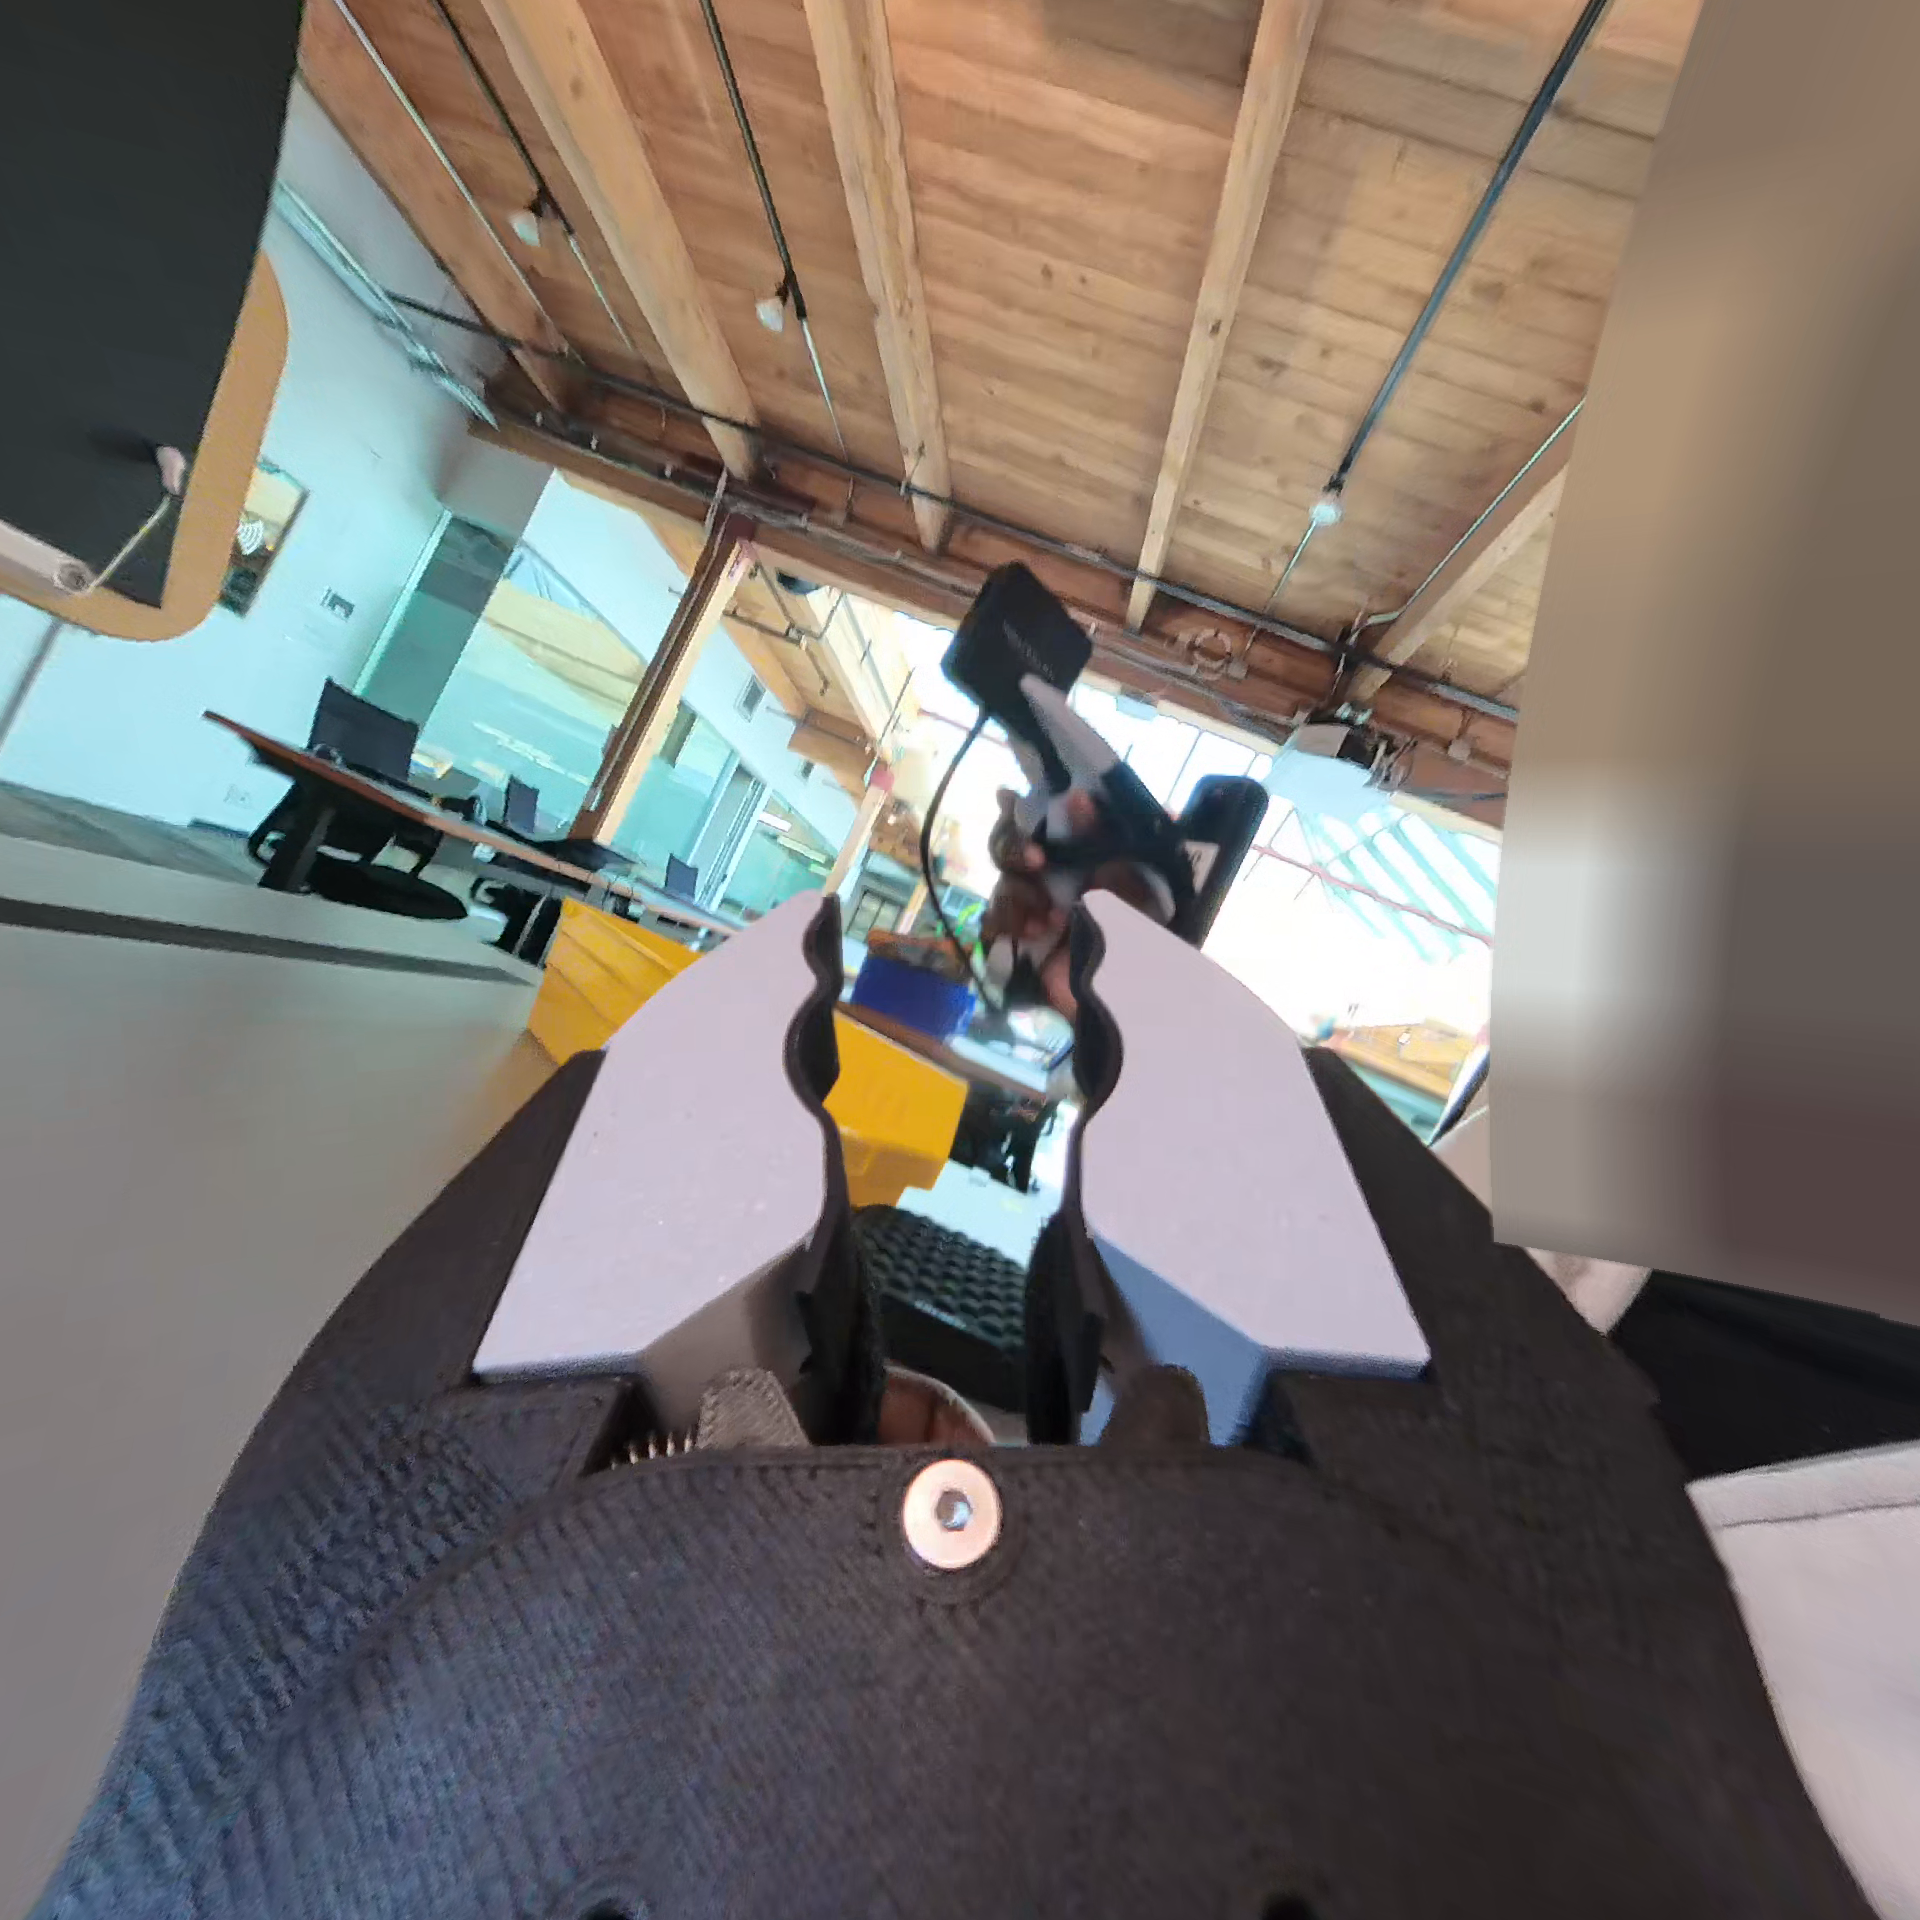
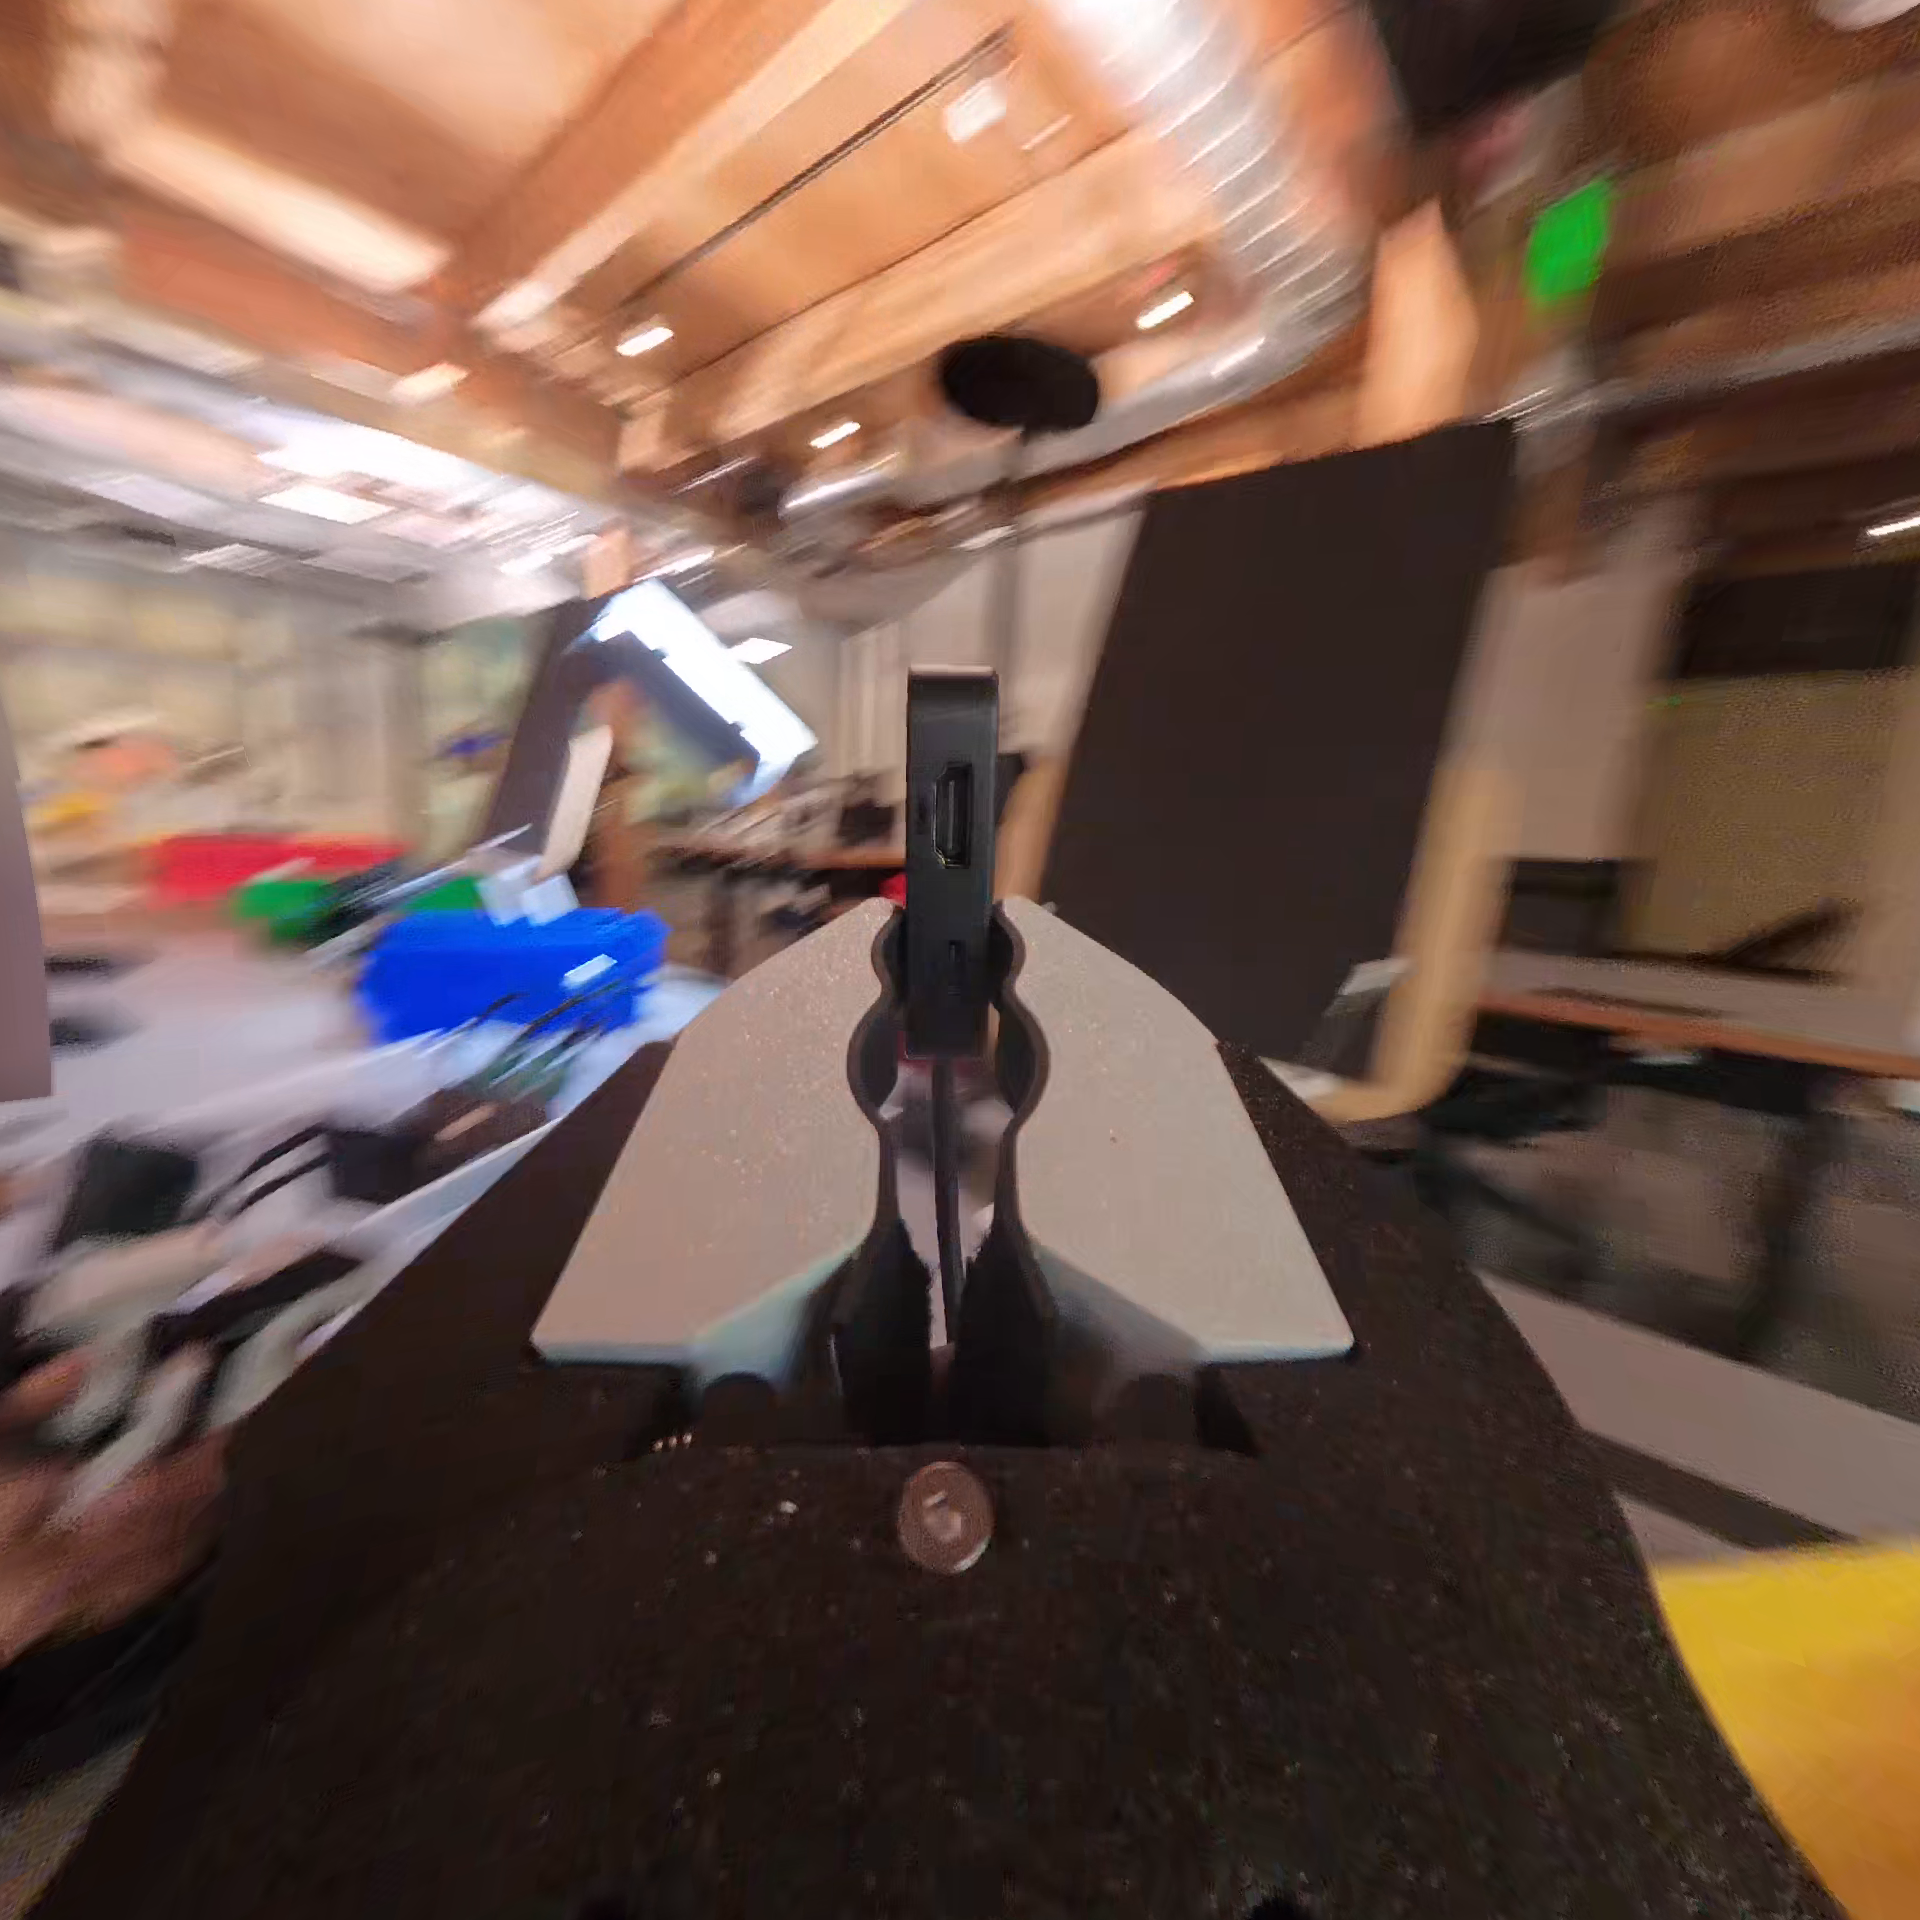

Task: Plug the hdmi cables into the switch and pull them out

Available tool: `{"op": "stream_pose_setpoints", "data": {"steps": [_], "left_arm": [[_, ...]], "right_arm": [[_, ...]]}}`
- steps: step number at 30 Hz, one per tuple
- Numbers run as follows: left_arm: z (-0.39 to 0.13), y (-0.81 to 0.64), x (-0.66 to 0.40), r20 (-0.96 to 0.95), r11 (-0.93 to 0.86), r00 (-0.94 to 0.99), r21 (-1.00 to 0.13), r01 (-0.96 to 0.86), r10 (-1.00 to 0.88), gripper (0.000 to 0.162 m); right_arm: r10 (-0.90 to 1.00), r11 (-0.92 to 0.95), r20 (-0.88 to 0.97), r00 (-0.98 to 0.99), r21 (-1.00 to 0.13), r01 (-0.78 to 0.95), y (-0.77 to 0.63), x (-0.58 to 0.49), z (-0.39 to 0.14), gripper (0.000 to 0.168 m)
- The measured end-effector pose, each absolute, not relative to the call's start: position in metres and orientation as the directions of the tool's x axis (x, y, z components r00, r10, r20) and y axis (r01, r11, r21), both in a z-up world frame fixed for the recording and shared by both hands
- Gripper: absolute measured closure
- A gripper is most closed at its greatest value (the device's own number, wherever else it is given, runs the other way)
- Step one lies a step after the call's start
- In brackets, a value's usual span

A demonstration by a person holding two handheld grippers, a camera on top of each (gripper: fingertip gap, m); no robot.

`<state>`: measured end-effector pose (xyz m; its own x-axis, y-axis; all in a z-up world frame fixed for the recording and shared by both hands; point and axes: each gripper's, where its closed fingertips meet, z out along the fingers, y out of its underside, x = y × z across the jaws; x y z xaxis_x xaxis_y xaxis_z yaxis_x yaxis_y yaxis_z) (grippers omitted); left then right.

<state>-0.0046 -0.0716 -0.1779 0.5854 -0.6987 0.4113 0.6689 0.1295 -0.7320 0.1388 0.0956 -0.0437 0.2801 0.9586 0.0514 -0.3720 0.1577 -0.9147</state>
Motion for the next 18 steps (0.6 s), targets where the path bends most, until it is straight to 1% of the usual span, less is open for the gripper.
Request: {"op": "stream_pose_setpoints", "data": {"steps": [2, 4, 5, 7, 9, 12, 13, 15, 16, 18], "left_arm": [[-0.184, -0.067, 0.000, 0.402, 0.117, 0.619, -0.770, 0.628, -0.675, 0.120], [-0.185, -0.066, 0.003, 0.397, 0.109, 0.622, -0.780, 0.616, -0.675, 0.119], [-0.185, -0.065, 0.002, 0.402, 0.107, 0.621, -0.778, 0.619, -0.673, 0.119], [-0.185, -0.065, -0.001, 0.417, 0.107, 0.614, -0.765, 0.636, -0.670, 0.120], [-0.184, -0.065, -0.003, 0.426, 0.110, 0.609, -0.754, 0.648, -0.669, 0.120], [-0.185, -0.065, -0.003, 0.429, 0.103, 0.604, -0.754, 0.649, -0.672, 0.120], [-0.185, -0.065, -0.002, 0.425, 0.102, 0.606, -0.758, 0.645, -0.672, 0.120], [-0.186, -0.065, -0.001, 0.415, 0.108, 0.617, -0.767, 0.633, -0.669, 0.120], [-0.186, -0.065, 0.000, 0.412, 0.110, 0.621, -0.770, 0.629, -0.667, 0.120], [-0.187, -0.064, 0.000, 0.413, 0.103, 0.620, -0.773, 0.625, -0.667, 0.120]], "right_arm": [[0.865, 0.223, -0.013, 0.501, -0.886, -0.407, 0.154, 0.182, -0.026, 0.154], [0.737, 0.208, -0.101, 0.668, -0.907, -0.366, 0.217, 0.213, -0.041, 0.154], [0.675, 0.151, -0.134, 0.726, -0.937, -0.314, 0.248, 0.222, -0.061, 0.154], [0.579, -0.049, -0.203, 0.789, -0.975, -0.215, 0.296, 0.232, -0.115, 0.154], [0.544, -0.211, -0.269, 0.794, -0.961, -0.181, 0.316, 0.233, -0.156, 0.154], [0.481, -0.349, -0.330, 0.812, -0.922, -0.168, 0.335, 0.235, -0.190, 0.154], [0.433, -0.384, -0.316, 0.844, -0.912, -0.145, 0.343, 0.241, -0.202, 0.144], [0.364, -0.390, -0.251, 0.897, -0.916, -0.098, 0.350, 0.250, -0.210, 0.077], [0.354, -0.333, -0.212, 0.911, -0.939, -0.090, 0.349, 0.252, -0.200, 0.058], [0.293, -0.122, -0.120, 0.949, -0.989, -0.087, 0.339, 0.261, -0.162, 0.048]]}}
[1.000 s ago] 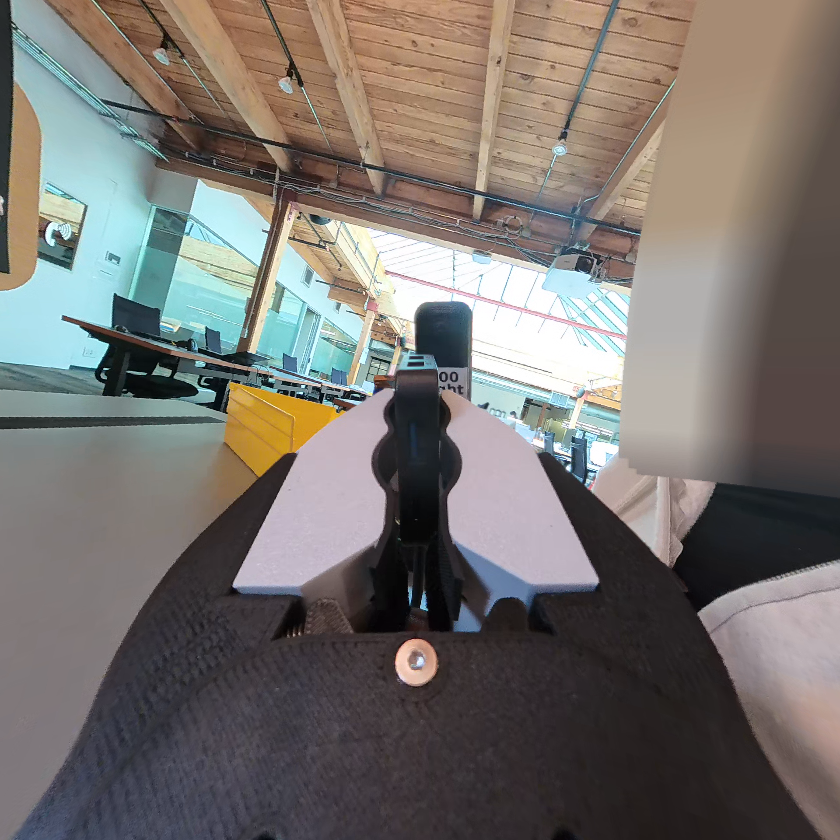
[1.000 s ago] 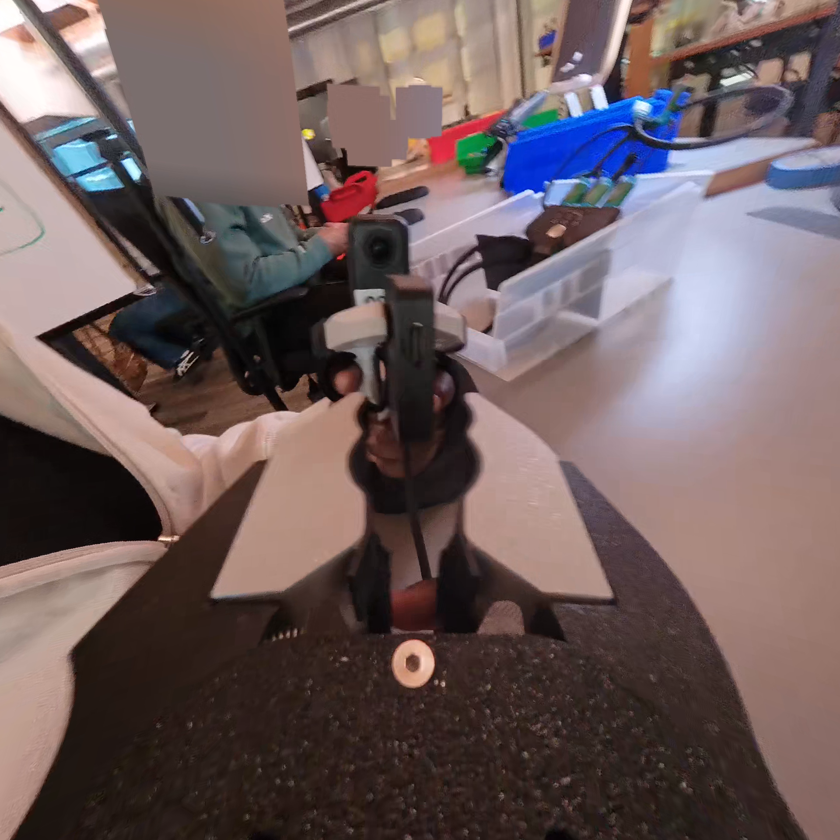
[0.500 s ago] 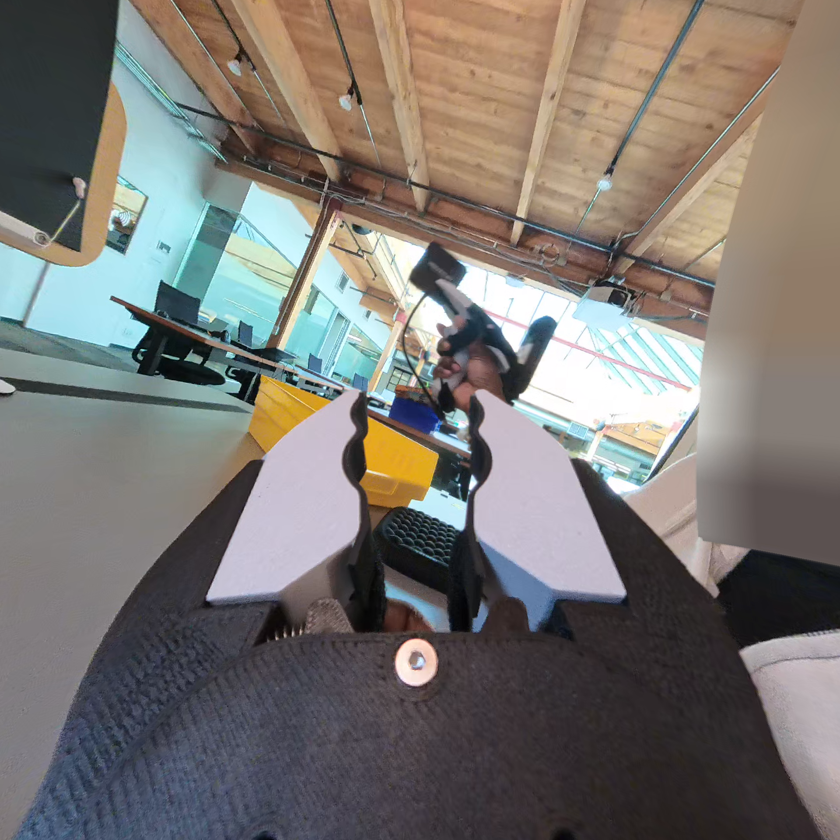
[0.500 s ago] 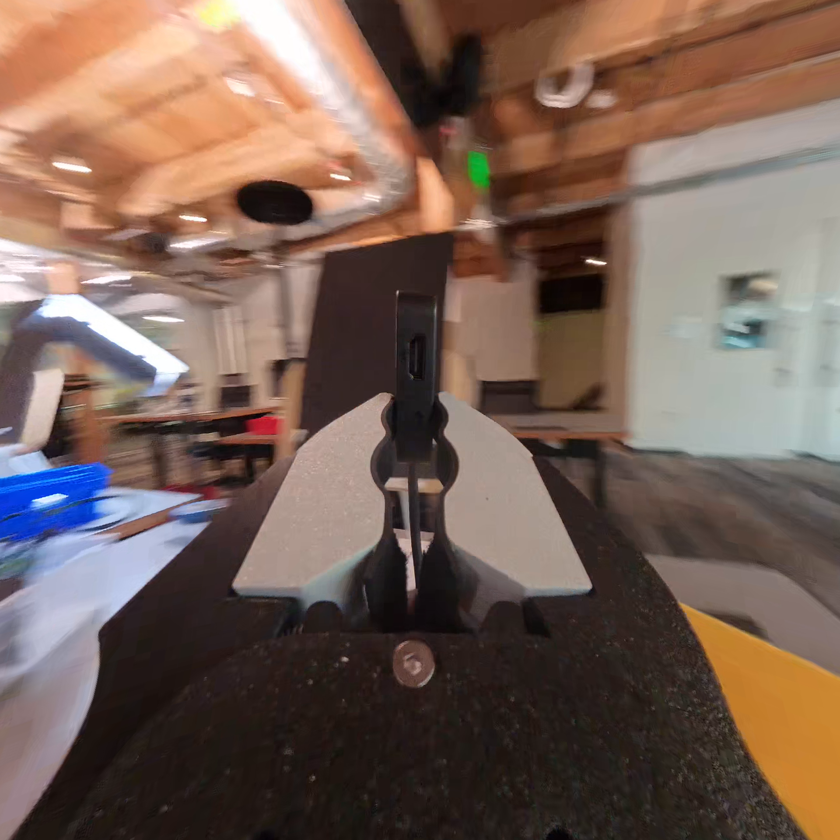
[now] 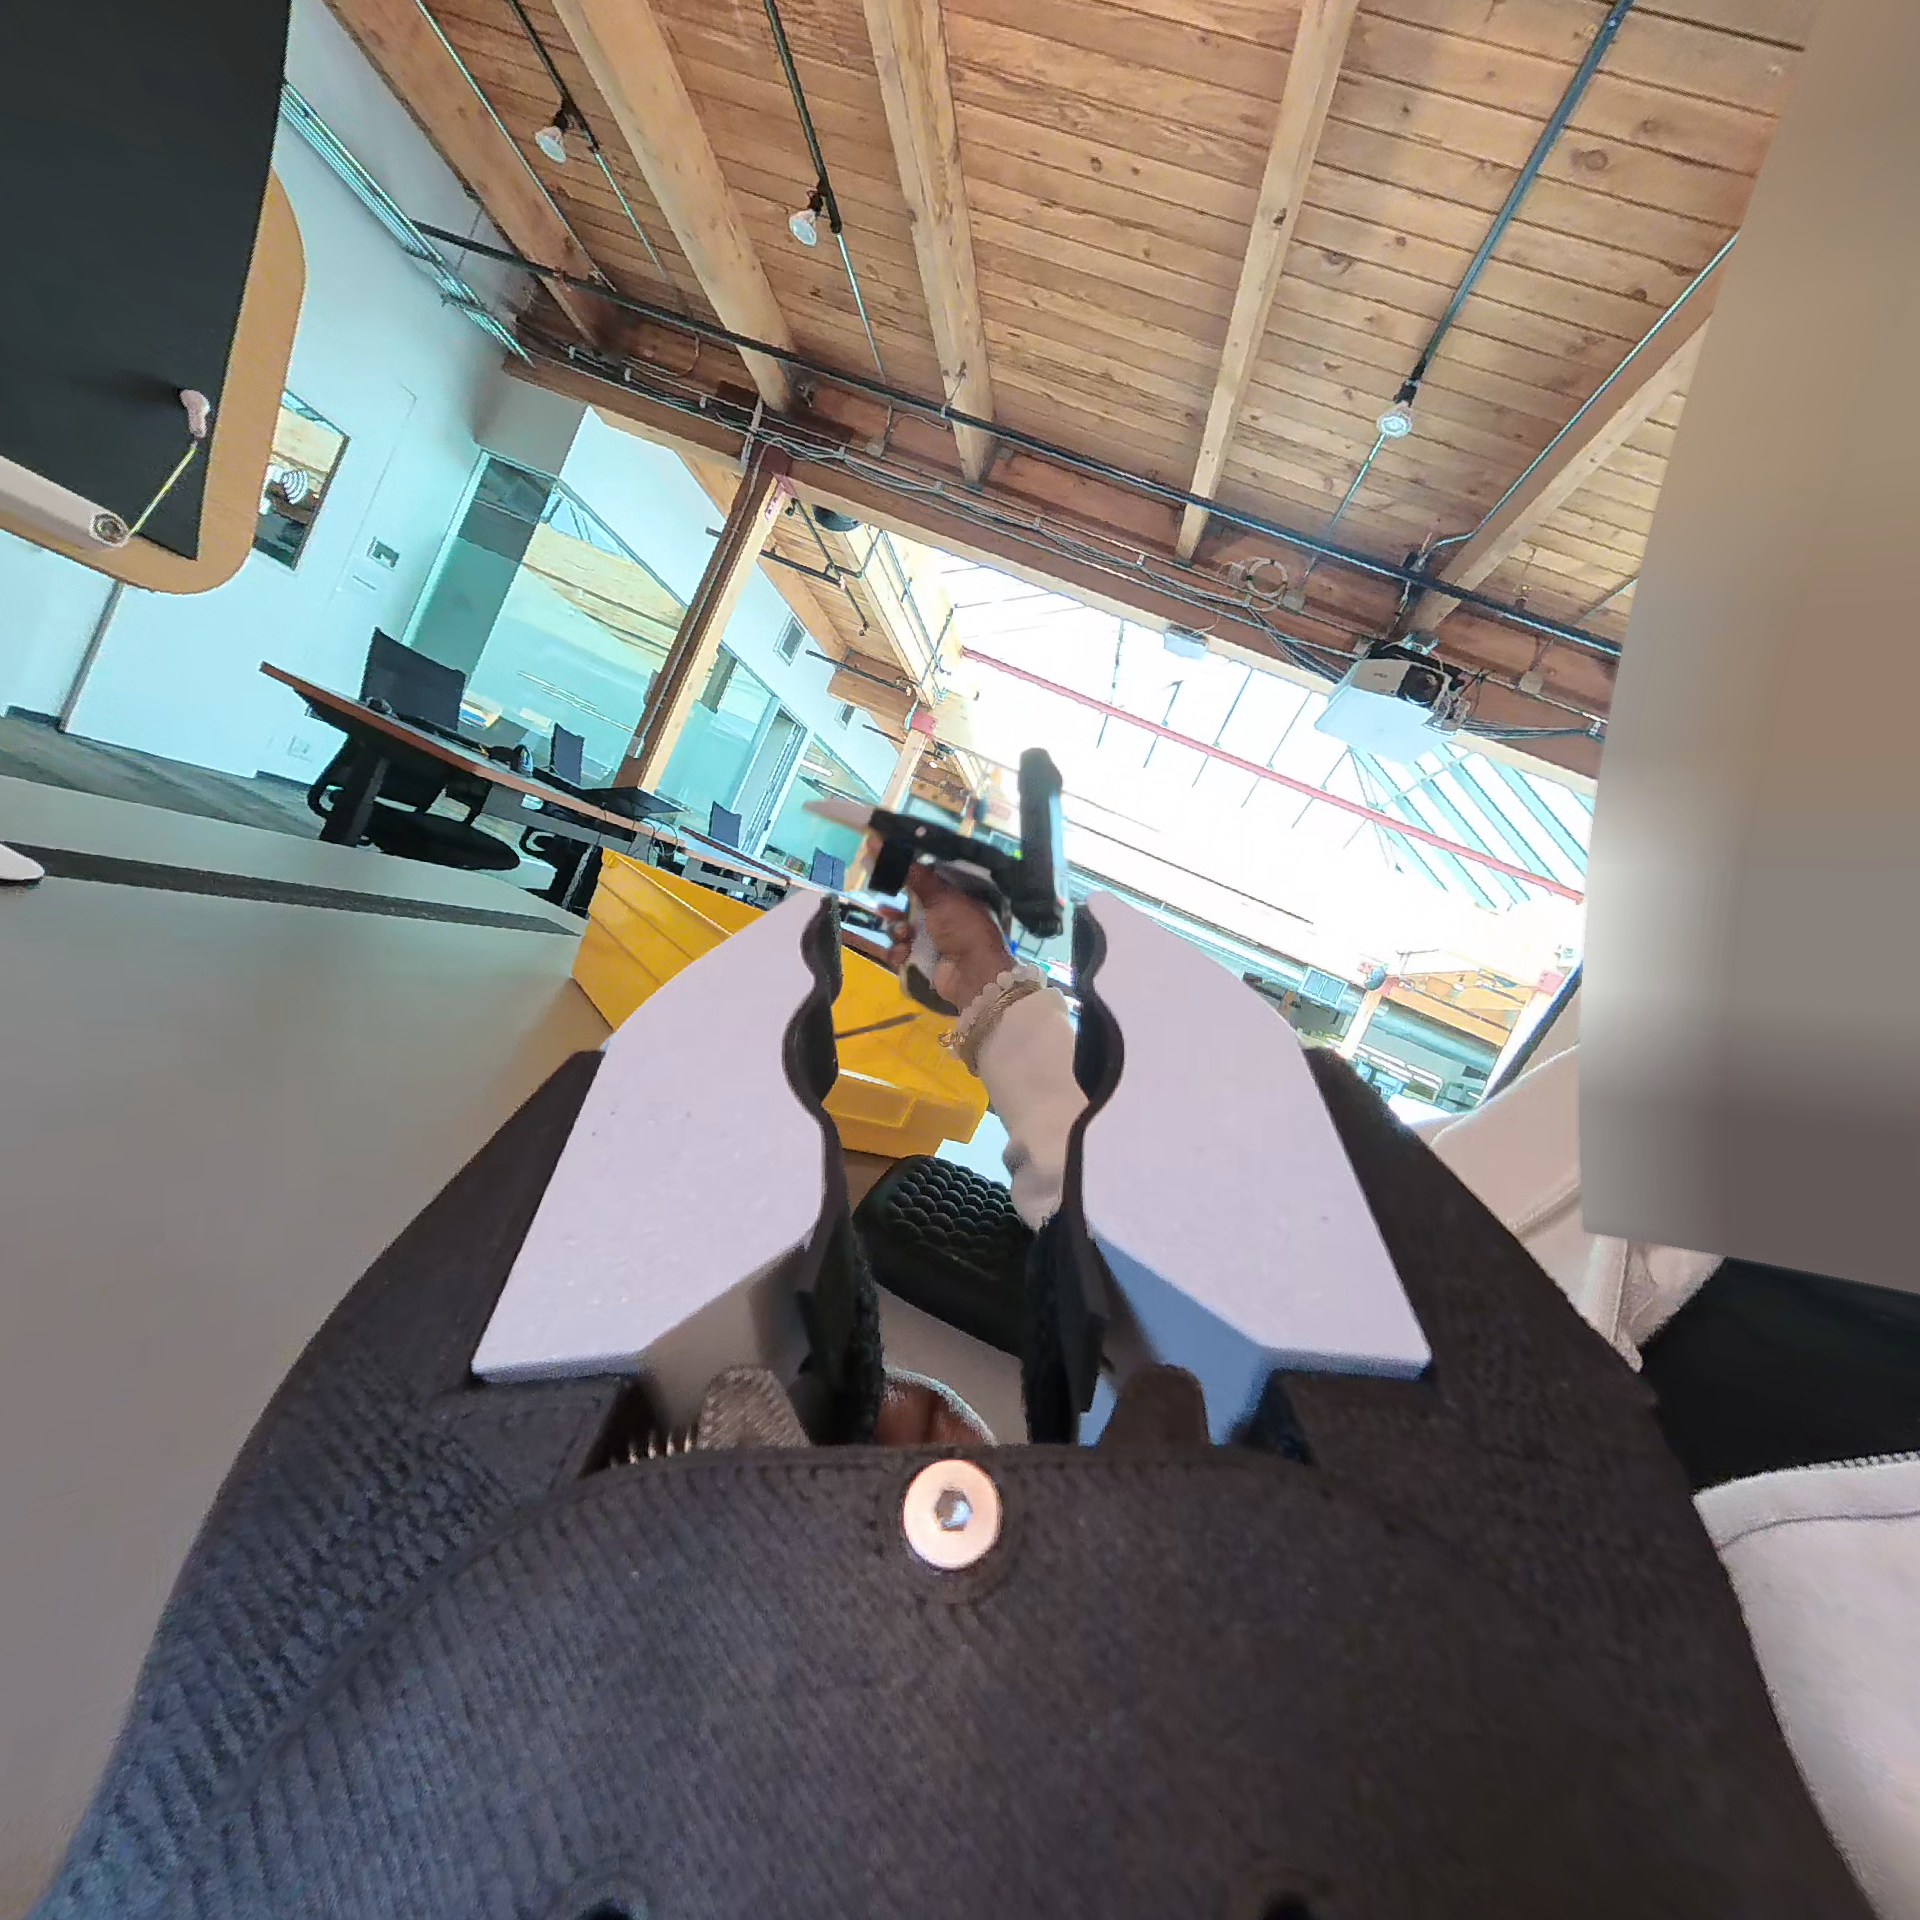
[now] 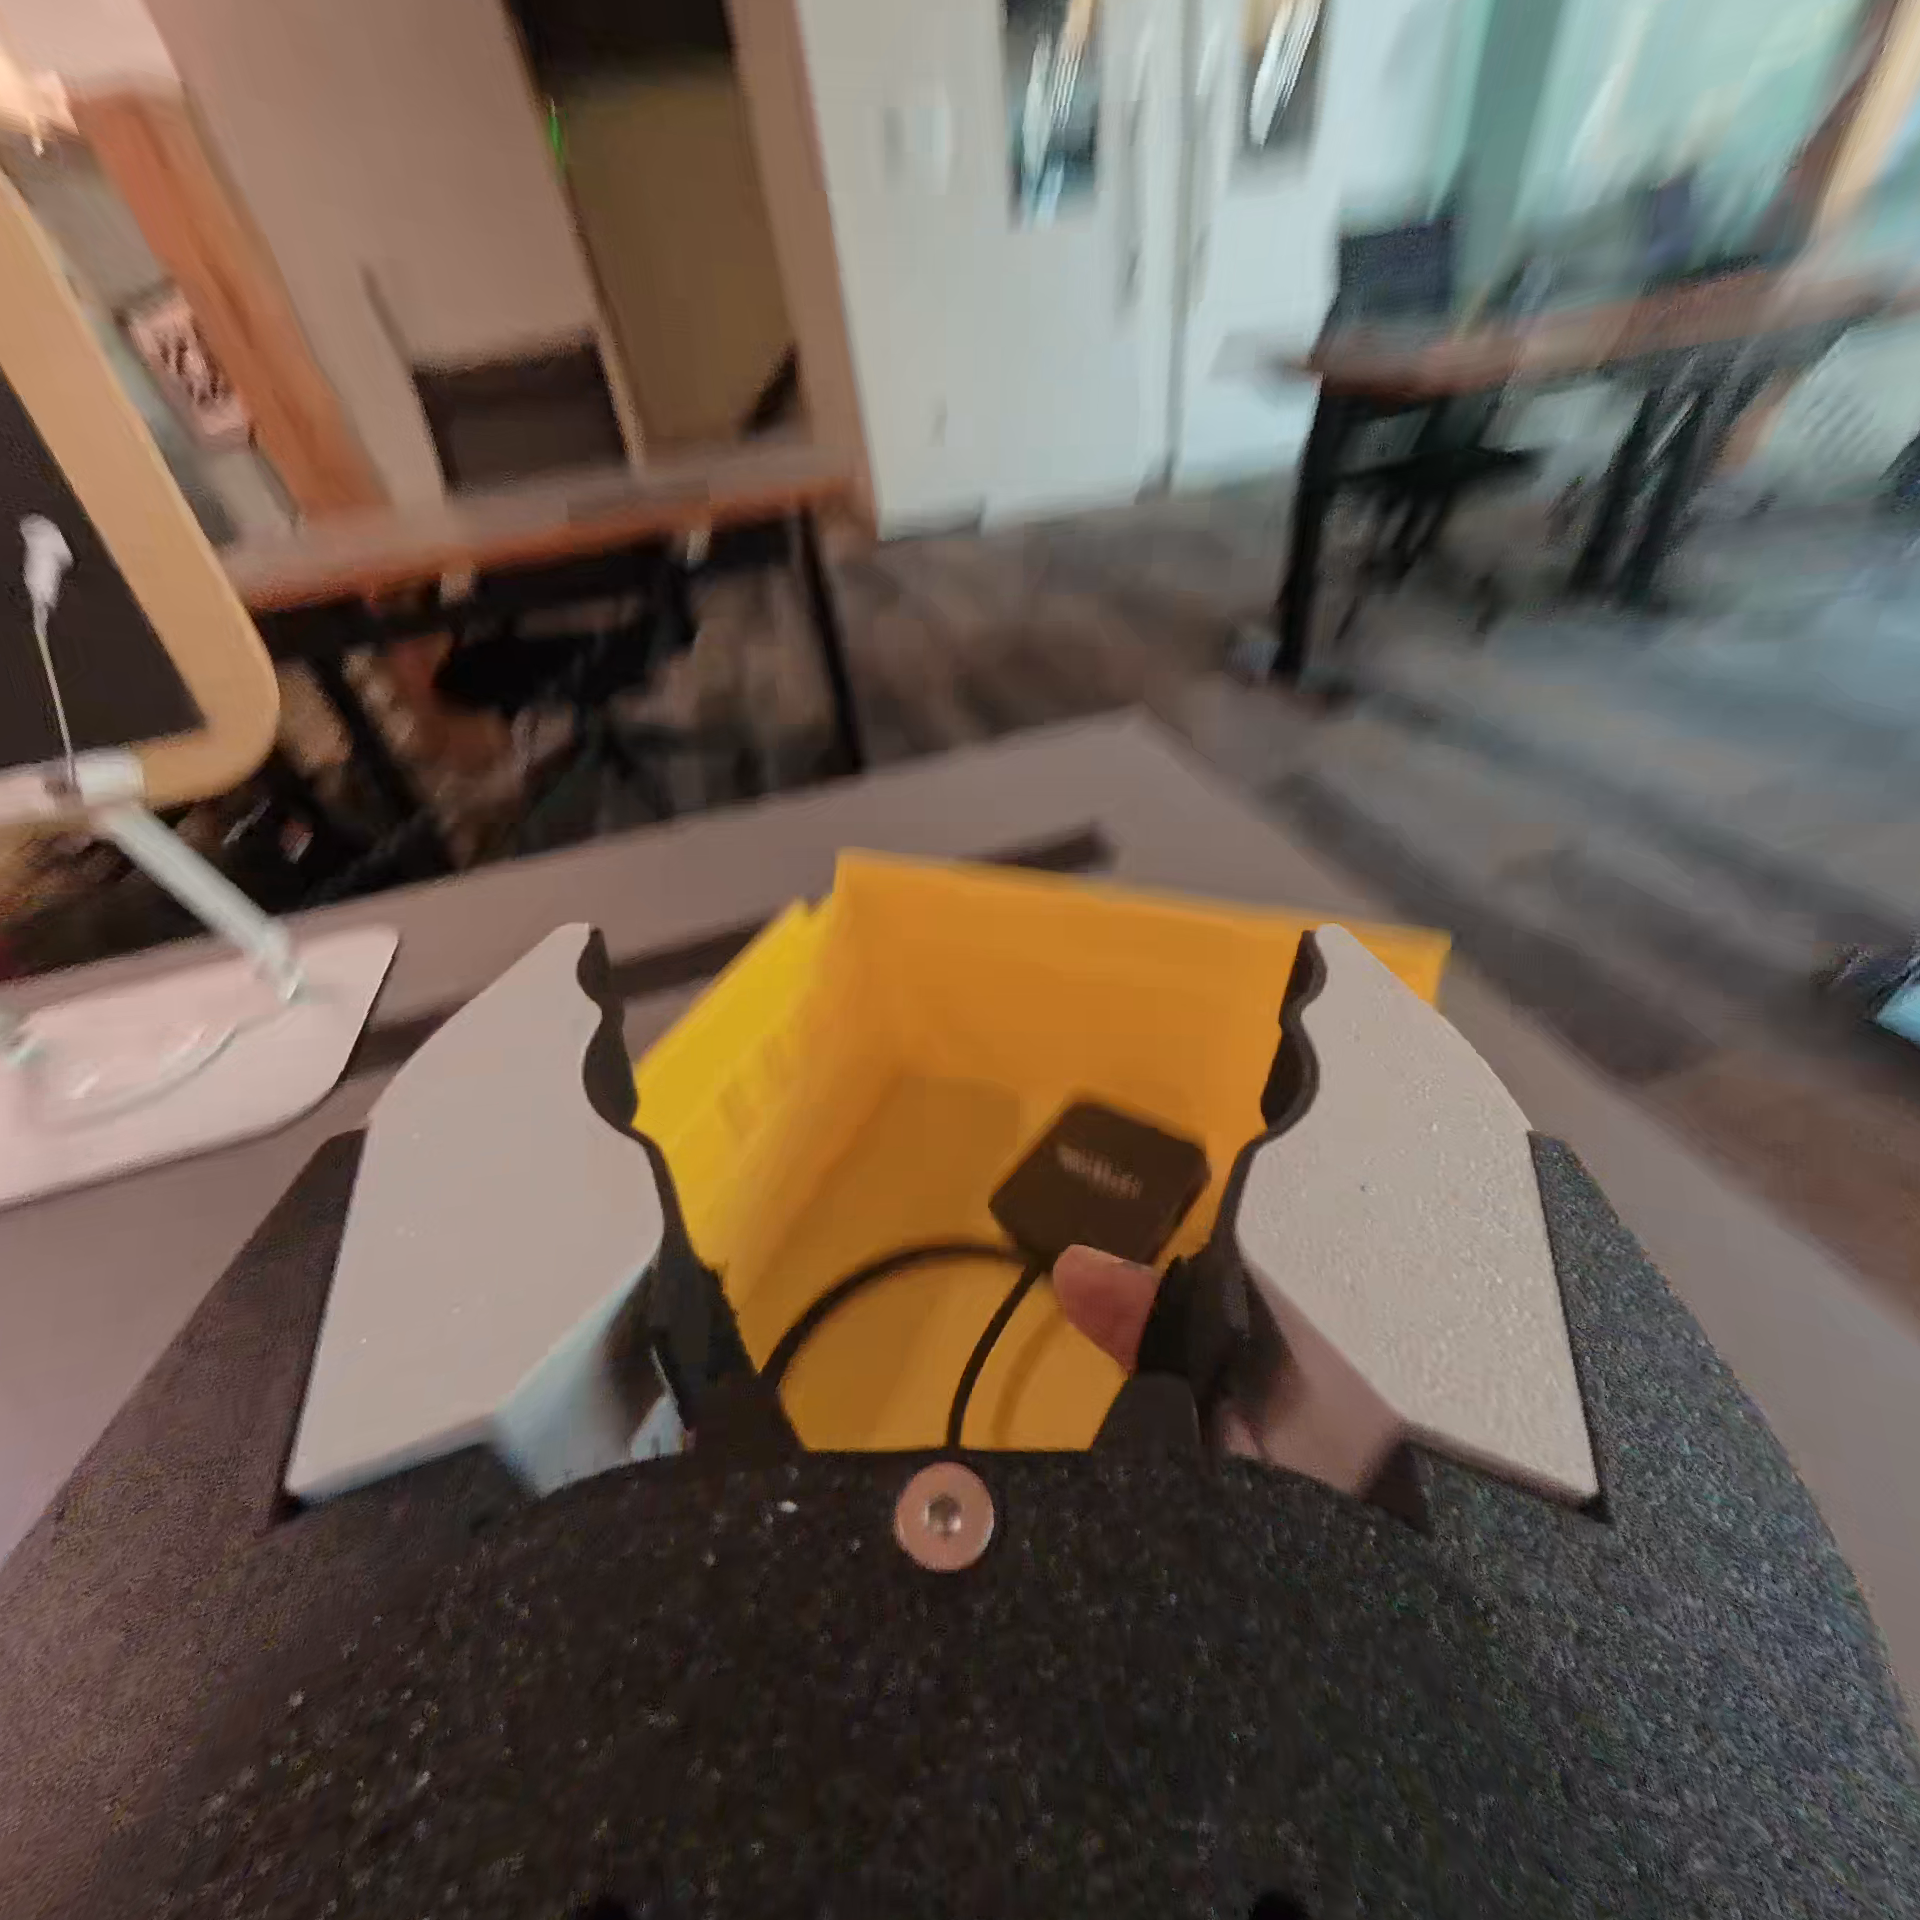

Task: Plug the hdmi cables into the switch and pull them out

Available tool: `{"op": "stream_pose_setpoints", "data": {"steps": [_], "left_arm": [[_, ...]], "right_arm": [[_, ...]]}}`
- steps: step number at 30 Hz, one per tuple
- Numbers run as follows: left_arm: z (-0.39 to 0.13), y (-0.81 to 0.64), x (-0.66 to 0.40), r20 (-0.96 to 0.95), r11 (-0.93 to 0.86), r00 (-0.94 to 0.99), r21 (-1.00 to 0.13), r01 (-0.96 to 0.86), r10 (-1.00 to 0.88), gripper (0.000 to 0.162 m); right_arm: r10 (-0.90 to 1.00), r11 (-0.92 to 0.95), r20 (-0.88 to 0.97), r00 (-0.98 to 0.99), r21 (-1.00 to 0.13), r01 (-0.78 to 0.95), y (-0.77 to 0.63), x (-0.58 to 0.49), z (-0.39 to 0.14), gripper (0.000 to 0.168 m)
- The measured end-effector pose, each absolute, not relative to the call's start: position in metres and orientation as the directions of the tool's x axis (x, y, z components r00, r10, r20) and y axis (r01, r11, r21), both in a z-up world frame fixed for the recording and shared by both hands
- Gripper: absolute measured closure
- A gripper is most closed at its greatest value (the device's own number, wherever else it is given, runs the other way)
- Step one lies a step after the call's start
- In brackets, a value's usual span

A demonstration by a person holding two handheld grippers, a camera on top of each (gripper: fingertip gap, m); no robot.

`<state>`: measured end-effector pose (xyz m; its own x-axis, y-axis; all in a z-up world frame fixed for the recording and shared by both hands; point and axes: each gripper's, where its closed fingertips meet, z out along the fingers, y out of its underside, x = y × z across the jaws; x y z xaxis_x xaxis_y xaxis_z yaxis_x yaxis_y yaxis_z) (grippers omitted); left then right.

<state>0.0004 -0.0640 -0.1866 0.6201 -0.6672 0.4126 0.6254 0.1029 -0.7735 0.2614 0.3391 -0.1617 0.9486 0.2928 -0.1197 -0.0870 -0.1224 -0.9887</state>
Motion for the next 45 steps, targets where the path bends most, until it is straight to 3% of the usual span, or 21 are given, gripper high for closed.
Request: {"op": "stream_pose_setpoints", "data": {"steps": [2, 4, 6, 8, 11, 18, 20, 22, 25, 27, 29, 32, 36, 42, 45], "left_arm": [[-0.187, -0.064, 0.001, 0.412, 0.099, 0.620, -0.777, 0.622, -0.667, 0.120], [-0.187, -0.064, 0.002, 0.407, 0.104, 0.626, -0.780, 0.617, -0.665, 0.120], [-0.188, -0.064, 0.002, 0.405, 0.103, 0.627, -0.782, 0.614, -0.665, 0.120], [-0.188, -0.064, 0.002, 0.404, 0.103, 0.629, -0.784, 0.612, -0.664, 0.120], [-0.188, -0.064, 0.004, 0.397, 0.106, 0.636, -0.790, 0.603, -0.662, 0.120], [-0.189, -0.063, 0.003, 0.357, 0.132, 0.712, -0.837, 0.531, -0.605, 0.119], [-0.183, -0.065, -0.012, 0.321, 0.154, 0.796, -0.878, 0.453, -0.513, 0.105], [-0.163, -0.075, -0.044, 0.266, 0.220, 0.892, -0.906, 0.360, -0.364, 0.089], [-0.133, -0.106, -0.128, 0.241, 0.304, 0.969, -0.928, 0.215, 0.050, 0.080], [-0.138, -0.129, -0.188, 0.118, 0.173, 0.910, -0.984, 0.052, 0.399, 0.077], [-0.166, -0.148, -0.233, -0.069, -0.104, 0.776, -0.995, -0.004, 0.628, 0.073], [-0.213, -0.139, -0.245, -0.119, -0.340, 0.785, -0.932, 0.122, 0.608, 0.077], [-0.238, -0.125, -0.258, -0.180, -0.454, 0.772, -0.878, 0.154, 0.609, 0.096], [-0.268, -0.118, -0.267, -0.205, -0.576, 0.756, -0.774, 0.265, 0.622, 0.100], [-0.283, -0.115, -0.263, -0.187, -0.620, 0.788, -0.729, 0.289, 0.587, 0.118]], "right_arm": [[0.233, 0.190, -0.027, 0.972, -0.979, -0.072, 0.311, 0.266, -0.109, 0.051], [0.222, 0.477, 0.032, 0.975, -0.875, -0.080, 0.264, 0.256, -0.065, 0.066], [0.270, 0.640, 0.101, 0.958, -0.762, -0.100, 0.218, 0.231, -0.046, 0.081], [0.361, 0.690, 0.171, 0.917, -0.710, -0.140, 0.184, 0.198, -0.049, 0.093], [0.515, 0.649, 0.288, 0.807, -0.746, -0.148, 0.159, 0.141, -0.084, 0.098], [0.721, 0.487, 0.434, 0.539, -0.872, 0.051, 0.145, 0.060, -0.163, 0.094], [0.748, 0.451, 0.431, 0.504, -0.888, 0.090, 0.144, 0.052, -0.175, 0.091], [0.753, 0.424, 0.425, 0.503, -0.897, 0.122, 0.148, 0.051, -0.182, 0.089], [0.785, 0.364, 0.361, 0.504, -0.926, 0.097, 0.152, 0.052, -0.184, 0.089], [0.802, 0.314, 0.306, 0.513, -0.946, 0.074, 0.156, 0.055, -0.184, 0.089], [0.802, 0.291, 0.278, 0.529, -0.955, 0.061, 0.160, 0.058, -0.182, 0.090], [0.798, 0.277, 0.266, 0.541, -0.959, 0.062, 0.163, 0.060, -0.183, 0.091], [0.806, 0.274, 0.267, 0.529, -0.959, 0.067, 0.161, 0.058, -0.185, 0.090], [0.798, 0.294, 0.284, 0.532, -0.953, 0.067, 0.160, 0.058, -0.183, 0.090], [0.800, 0.291, 0.279, 0.532, -0.955, 0.062, 0.161, 0.058, -0.183, 0.090]]}}
